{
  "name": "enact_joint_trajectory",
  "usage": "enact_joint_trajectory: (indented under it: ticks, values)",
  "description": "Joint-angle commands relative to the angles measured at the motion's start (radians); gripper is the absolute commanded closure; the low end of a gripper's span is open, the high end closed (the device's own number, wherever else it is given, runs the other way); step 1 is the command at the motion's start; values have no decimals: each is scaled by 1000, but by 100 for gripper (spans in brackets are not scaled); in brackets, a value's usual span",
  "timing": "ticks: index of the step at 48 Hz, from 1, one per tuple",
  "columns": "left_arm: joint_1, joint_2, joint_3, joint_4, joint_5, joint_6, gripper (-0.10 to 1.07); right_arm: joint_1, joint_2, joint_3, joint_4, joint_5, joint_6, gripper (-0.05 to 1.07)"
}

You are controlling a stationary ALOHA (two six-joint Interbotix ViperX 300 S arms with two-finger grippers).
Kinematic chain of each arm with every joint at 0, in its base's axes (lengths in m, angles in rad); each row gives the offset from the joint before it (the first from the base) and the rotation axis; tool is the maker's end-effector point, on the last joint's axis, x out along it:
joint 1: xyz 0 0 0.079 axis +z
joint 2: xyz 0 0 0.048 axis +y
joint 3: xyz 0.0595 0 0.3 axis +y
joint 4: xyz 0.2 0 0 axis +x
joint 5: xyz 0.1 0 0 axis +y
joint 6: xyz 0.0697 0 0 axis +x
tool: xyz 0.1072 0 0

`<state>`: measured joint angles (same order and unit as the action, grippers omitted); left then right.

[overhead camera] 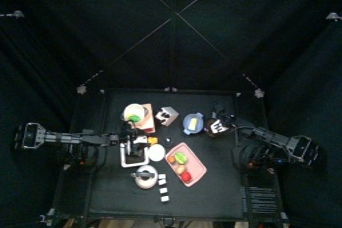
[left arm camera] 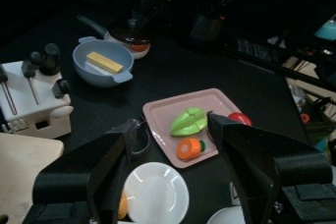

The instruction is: Put pot lid below plate

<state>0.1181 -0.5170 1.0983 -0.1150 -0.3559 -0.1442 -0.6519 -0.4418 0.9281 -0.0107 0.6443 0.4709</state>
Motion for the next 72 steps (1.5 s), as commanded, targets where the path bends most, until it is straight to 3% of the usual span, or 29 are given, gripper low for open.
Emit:
enact_joint_trajectory:
  ticks: [1,17,24,31,44,56,63,72]
  values:
    - [3,-5,-12,0,-3,0,4,35,-15,-18,21,17,0,41]
    - [3,-5,-9,2,0,0,4,316,-66,-61,195,118,12,41]
    - [3,-5,-8,2,0,0,4,445,-71,-55,225,121,163,41]
    - [3,-5,-5,2,0,0,4,627,-71,-54,147,141,420,42]
    - [-5,-5,-2,0,0,-3,4,991,-58,-55,-120,135,960,42]
    - [-31,-5,-2,-12,0,-5,4,1233,14,-69,-356,137,1394,42]
    - [-61,-5,3,-34,-6,-5,4,1353,114,-117,-422,135,1520,42]
    - [-77,-5,5,-52,-8,-5,4,1436,287,-227,-425,133,1520,42]
